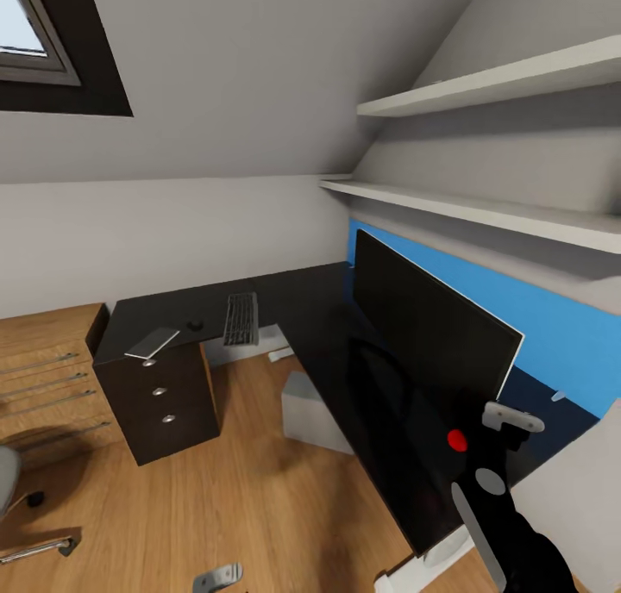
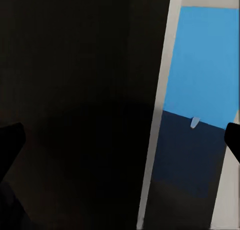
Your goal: In the bedroom, organize the workspace by keeping the computer under the desk, ensuring the monitor is on the desk, placing the keyboard on the desk next to the monitor, placing the mouse on the desk next to the keyboard, moving the folder from the swivel chair onto the desk next to the mouse, stacking the notebook on top of the folder with the pen on top of the notebook, and positioning the swivel chair next to the desk.
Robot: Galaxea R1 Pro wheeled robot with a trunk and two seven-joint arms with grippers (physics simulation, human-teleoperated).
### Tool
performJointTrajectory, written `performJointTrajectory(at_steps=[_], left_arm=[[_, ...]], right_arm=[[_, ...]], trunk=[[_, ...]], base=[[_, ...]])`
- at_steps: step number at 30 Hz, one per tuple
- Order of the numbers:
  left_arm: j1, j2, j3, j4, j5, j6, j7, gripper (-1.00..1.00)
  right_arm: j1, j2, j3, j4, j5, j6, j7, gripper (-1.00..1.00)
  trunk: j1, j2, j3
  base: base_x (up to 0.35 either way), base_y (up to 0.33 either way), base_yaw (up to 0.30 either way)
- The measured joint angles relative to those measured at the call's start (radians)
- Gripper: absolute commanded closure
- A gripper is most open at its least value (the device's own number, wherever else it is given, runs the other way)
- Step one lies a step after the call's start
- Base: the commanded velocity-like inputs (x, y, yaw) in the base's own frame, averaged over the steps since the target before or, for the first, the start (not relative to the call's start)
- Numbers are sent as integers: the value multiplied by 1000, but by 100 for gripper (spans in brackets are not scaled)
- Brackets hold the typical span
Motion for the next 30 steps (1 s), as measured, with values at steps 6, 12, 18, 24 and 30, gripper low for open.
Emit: performJointTrajectory(at_steps=[6, 12, 18, 24, 30], left_arm=[[0, -1, 0, 0, -1, 0, 0, -100], [0, 0, 0, 0, 0, 0, 0, -100], [0, 0, 0, 0, 1, 0, 0, -100], [0, 0, 0, 0, 1, 0, 0, -100], [0, 0, 0, 0, 1, 0, 0, -100]], right_arm=[[0, 0, 0, 0, 0, 1, 0, -100], [0, 0, 5, 1, 0, 0, 2, -100], [0, -1, 17, 2, 0, -1, 6, -100], [0, -1, 17, 2, 0, -2, 4, -100], [0, 0, 18, 0, 0, -2, 2, -100]], trunk=[[0, 0, 0], [0, 0, 0], [-1, -1, 0], [-1, -1, 0], [0, 0, 0]], base=[[-226, -89, 0], [-152, -273, 0], [-142, -150, 0], [-1, -1, 0], [-114, -58, 0]])
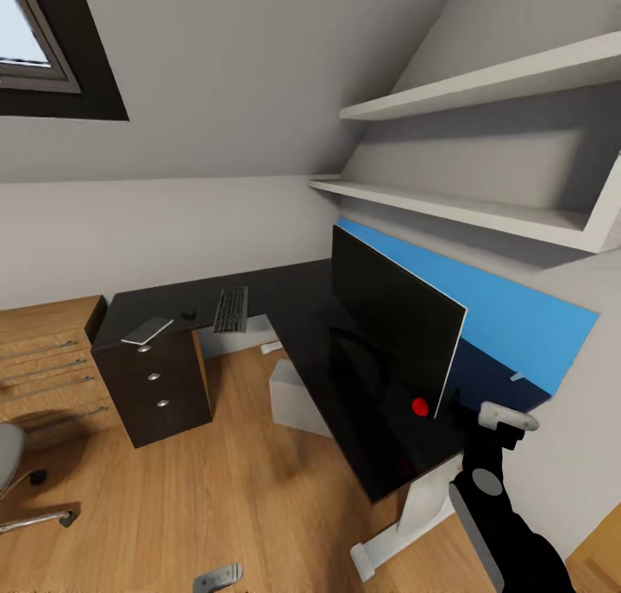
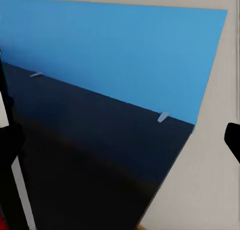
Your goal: In the bedroom, organize the workspace by keeping the computer under the desk, ensuring the monitor is on the desk, placing the keyboard on the desk next to the monitor, placing the mouse on the desk next to the keyboard, moving the folder from the swivel chair onto the desk next to the mouse, stacking the notebook on top of the folder with the pen on top of the notebook, and positioning the swivel chair next to the desk.
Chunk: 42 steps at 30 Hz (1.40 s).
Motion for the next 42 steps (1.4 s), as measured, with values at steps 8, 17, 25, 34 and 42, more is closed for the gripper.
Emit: performJointTrajectory(at_steps=[8, 17, 25, 34, 42], left_arm=[[0, 0, 0, 0, 0, 0, 0, -100], [0, 0, 0, 0, 0, 0, 0, -100], [0, 0, 0, 0, 0, 0, 1, -100], [0, 0, 0, 0, 0, 0, 1, -100], [0, 0, 2, 0, 0, 0, 1, -100]], right_arm=[[0, -1, 55, 0, 0, 1, -1, -100], [85, -4, 65, -105, 10, -27, 4, -100], [134, -4, 149, -150, 47, -43, 4, -100], [141, -2, 327, -151, 53, -44, -1, -100], [141, 7, 488, -54, 56, -69, -9, -100]], trunk=[[0, 0, 0], [0, 0, 0], [0, 0, 0], [0, 0, 0], [0, 0, -4]], base=[[-46, -23, 0], [-224, 0, 0], [-254, 0, 0], [-275, 0, 1], [-44, 0, 147]])
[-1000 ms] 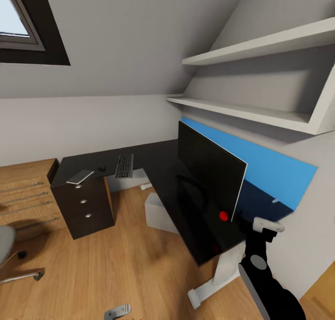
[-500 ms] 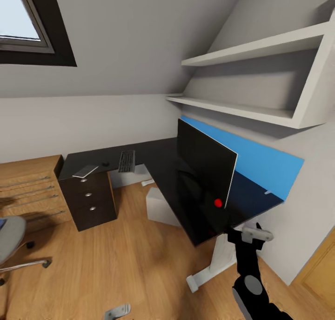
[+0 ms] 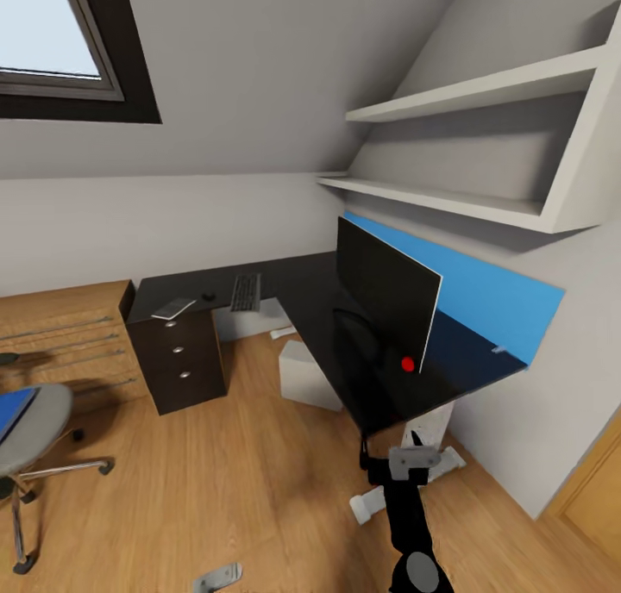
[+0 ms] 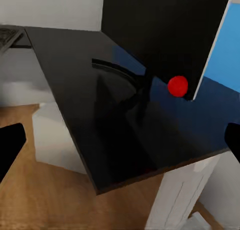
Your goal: In the bedroom, organize the workspace by keeping the computer under the desk, ensuring the monitor is on the desk, placing the keyboard on the desk next to the monitor, placing the mouse on the desk next to the keyboard, moving the folder from the swivel chair onto the desk next to the mouse, stacking the notebook on top of the folder with the pen on top of the notebook, and positioning the swivel chair next to the desk.
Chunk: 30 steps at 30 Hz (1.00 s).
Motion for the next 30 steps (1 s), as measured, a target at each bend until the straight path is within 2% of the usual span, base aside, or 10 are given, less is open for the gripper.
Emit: performJointTrajectory(at_steps=[2, 3, 4, 6, 7, 9, 18, 20, 24, 30], left_arm=[[0, 0, 0, 0, 0, 0, 0, -100], [0, 1, 1, 0, 0, -1, 0, -100], [0, 1, 1, 0, 0, -1, 0, -100], [0, 1, 2, 0, 0, -1, 1, -100], [0, 1, 2, 0, 0, -1, 1, -100], [0, 1, 2, 0, 0, -1, 1, -100], [0, 4, 13, 0, 0, -31, 2, -100], [0, 4, 17, 4, 2, -72, 2, -100], [0, 2, 13, -13, -1, -118, 1, -100], [0, 9, 12, 48, 2, -148, 0, -100]], right_arm=[[-1, 28, 20, 65, 2, -42, 2, -100], [-1, 101, 35, 192, 44, -148, 4, -100], [-1, 123, 42, 238, 75, -194, 5, -100], [-1, 145, 46, 300, 131, -262, 7, -100], [-1, 168, 47, 350, 179, -306, 7, -100], [-1, 191, 47, 399, 209, -332, 6, -100], [-2, 232, 45, 614, 229, -363, 10, -100], [-2, 240, 42, 783, 228, -426, 13, -100], [-3, 235, 40, 982, 229, -513, 16, -100], [-3, 231, 42, 1088, 227, -566, 54, -100]], trunk=[[0, 0, -2], [0, 0, -3], [0, 0, -4], [0, 0, -6], [0, 0, -7], [0, 0, -9], [0, 0, -19], [0, 0, -21], [0, 0, -21], [0, 0, -21]], base=[[-3, 0, 210], [-1, 0, 209], [-1, 0, 207], [0, 0, 205], [0, 0, 203], [0, 0, 202], [0, 0, 201], [0, 0, 75], [0, 0, 20], [0, 0, 3]])
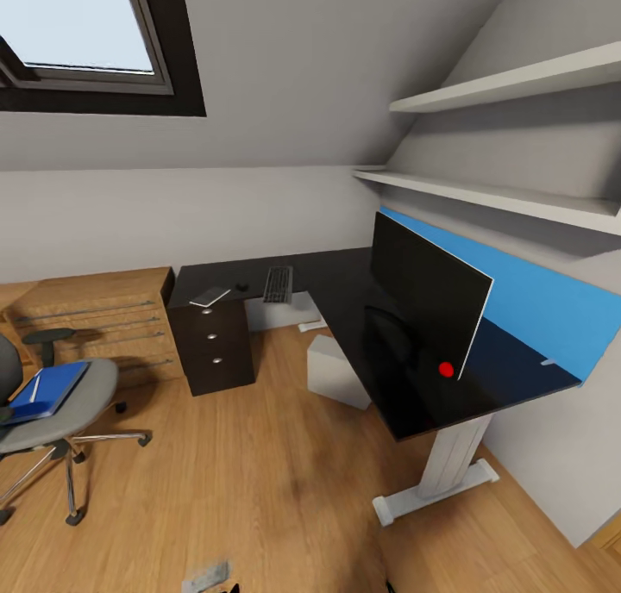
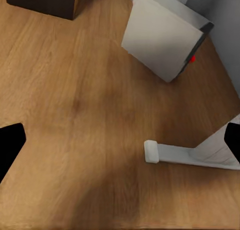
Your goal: In the bedroom, organize the workspace by keeping the computer under the desk, ensuring the monitor is on the desk, placing the keyboard on the desk next to the monitor, placing the mouse on the desk next to the keyboard, moving the folder from the swivel chair onto the desk next to the mouse, stacking the notebook on top of the folder with the pen on top of the notebook, and positioning the swivel chair next to the desk.
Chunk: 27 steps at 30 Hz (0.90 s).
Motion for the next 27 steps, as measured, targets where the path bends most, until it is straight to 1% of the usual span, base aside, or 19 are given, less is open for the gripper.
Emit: performJointTrajectory(at_steps=[1, 2, 3, 4, 5, 7, 10, 13, 16, 22, 27], left_arm=[[0, 5, 1, 29, 0, -2, 0, -100], [0, 14, 2, 78, 1, -12, -1, -100], [0, 17, 2, 97, 0, -20, -1, -100], [0, 20, 4, 129, 1, -42, -2, -100], [0, 21, 4, 145, 1, -57, -2, -100], [0, 25, 8, 199, -2, -115, -5, -100], [0, 26, 10, 242, -2, -156, -7, -100], [0, 29, 11, 267, -2, -178, -8, -100], [0, 33, 12, 280, -1, -185, -7, -100], [1, 35, 8, 286, -2, -189, -7, -100], [1, 35, 4, 314, -3, -192, -7, -100]], right_arm=[[0, -3, 0, 8, 0, -3, 17, -100], [0, -10, -1, 15, -1, -6, 41, -100], [0, -12, -1, 17, -1, -7, 47, -100], [0, -14, -1, 19, -1, -8, 56, -100], [0, -15, -1, 20, -1, -8, 59, -100], [0, -18, -1, 22, -1, -9, 67, -100], [0, -19, -1, 22, -1, -10, 70, -100], [0, -18, -2, 22, -2, -10, 72, -100], [0, -16, -2, 22, -3, -10, 72, -100], [0, -14, -5, 22, -5, -10, 71, -100], [0, -15, -28, 21, -23, -11, 71, -100]], trunk=[[0, 0, 0], [0, 0, 0], [0, 0, 0], [0, 0, 0], [0, 0, 0], [0, 0, 0], [0, 0, 0], [0, 0, 0], [0, 0, 0], [0, 0, 0], [0, 0, -3]], base=[[0, 0, 0], [0, 0, 0], [0, 0, 0], [0, 0, 0], [0, 0, 0], [0, 0, 0], [0, 0, 0], [0, 0, 2], [0, 0, 65], [0, 0, 206], [0, 0, 250]])
